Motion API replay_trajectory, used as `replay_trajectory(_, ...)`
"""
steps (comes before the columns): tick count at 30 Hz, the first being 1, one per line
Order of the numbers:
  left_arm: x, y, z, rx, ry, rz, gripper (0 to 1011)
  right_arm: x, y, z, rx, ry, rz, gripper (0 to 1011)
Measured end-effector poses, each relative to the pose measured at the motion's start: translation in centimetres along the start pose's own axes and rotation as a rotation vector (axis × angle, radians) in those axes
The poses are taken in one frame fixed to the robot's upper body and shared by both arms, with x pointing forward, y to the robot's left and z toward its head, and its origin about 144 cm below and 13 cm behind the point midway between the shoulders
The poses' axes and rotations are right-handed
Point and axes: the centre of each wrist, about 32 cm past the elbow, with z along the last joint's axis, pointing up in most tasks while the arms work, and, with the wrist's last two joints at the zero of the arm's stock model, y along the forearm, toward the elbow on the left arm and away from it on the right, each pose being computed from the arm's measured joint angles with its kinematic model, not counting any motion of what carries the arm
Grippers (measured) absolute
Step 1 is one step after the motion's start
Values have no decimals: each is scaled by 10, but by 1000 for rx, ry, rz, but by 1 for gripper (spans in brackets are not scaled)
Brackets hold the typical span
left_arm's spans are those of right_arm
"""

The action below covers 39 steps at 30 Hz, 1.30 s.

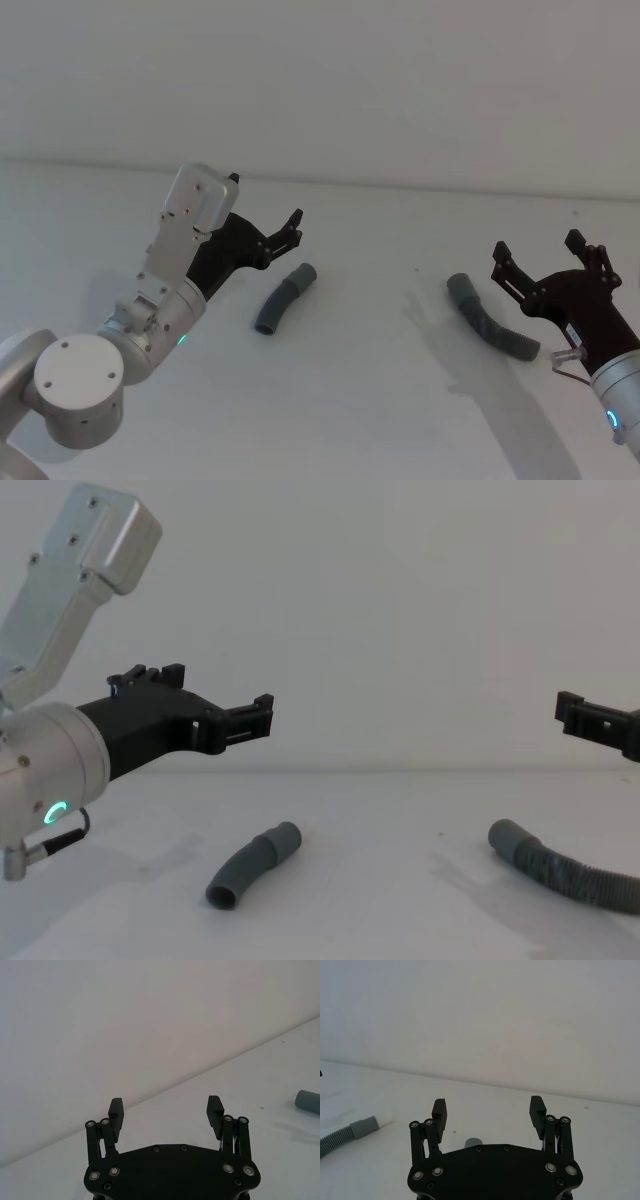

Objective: Use both hands to pick up one end of the pipe from the table, align the ends, and insert them.

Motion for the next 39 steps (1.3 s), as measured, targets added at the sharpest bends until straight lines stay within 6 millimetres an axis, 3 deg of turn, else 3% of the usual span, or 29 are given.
replay_trajectory(39,0,0,0,0,0,0,1001,0,0,0,0,0,0,1002)
